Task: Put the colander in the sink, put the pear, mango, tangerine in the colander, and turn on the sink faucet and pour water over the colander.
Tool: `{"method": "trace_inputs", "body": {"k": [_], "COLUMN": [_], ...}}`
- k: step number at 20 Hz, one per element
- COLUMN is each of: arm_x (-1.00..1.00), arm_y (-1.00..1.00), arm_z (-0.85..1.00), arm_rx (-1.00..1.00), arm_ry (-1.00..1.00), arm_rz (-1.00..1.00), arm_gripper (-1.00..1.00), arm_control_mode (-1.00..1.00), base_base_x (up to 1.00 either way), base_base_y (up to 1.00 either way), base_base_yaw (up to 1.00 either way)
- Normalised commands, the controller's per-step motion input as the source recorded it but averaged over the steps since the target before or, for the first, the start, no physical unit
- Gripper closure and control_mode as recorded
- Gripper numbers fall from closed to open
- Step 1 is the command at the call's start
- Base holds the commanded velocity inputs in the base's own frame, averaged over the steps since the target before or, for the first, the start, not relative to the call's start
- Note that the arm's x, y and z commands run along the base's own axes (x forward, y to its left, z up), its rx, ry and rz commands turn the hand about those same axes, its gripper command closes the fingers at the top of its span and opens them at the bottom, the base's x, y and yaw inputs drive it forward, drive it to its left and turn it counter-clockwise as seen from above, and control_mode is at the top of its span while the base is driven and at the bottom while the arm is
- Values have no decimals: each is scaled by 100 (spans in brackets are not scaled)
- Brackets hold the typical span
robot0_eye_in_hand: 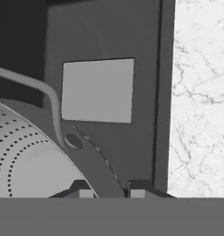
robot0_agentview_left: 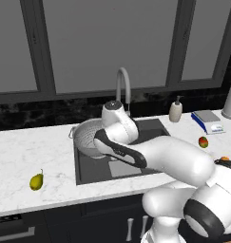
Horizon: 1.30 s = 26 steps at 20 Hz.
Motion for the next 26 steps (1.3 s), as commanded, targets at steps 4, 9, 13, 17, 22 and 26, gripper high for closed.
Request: {"method": "trace_inputs", "body": {"k": [4, 9, 13, 17, 22, 26], "arm_x": [0, 0, 4, 26, 36, 38], "arm_y": [-76, -65, -55, -49, -38, -29], "arm_z": [8, 0, 0, 0, 0, -12], "arm_rx": [21, 18, 9, 2, 0, 0], "arm_ry": [0, 3, 5, 8, 10, 8], "arm_rz": [-1, 0, 2, 9, 15, 18], "arm_gripper": [100, 100, 100, 100, 100, 100], "arm_control_mode": [-100, -100, -100, -100, -100, -100], "base_base_x": [0, 0, 0, 0, 0, 0], "base_base_y": [0, 0, 0, 0, 0, 0], "base_base_yaw": [0, 0, 0, 0, 0, 0]}}
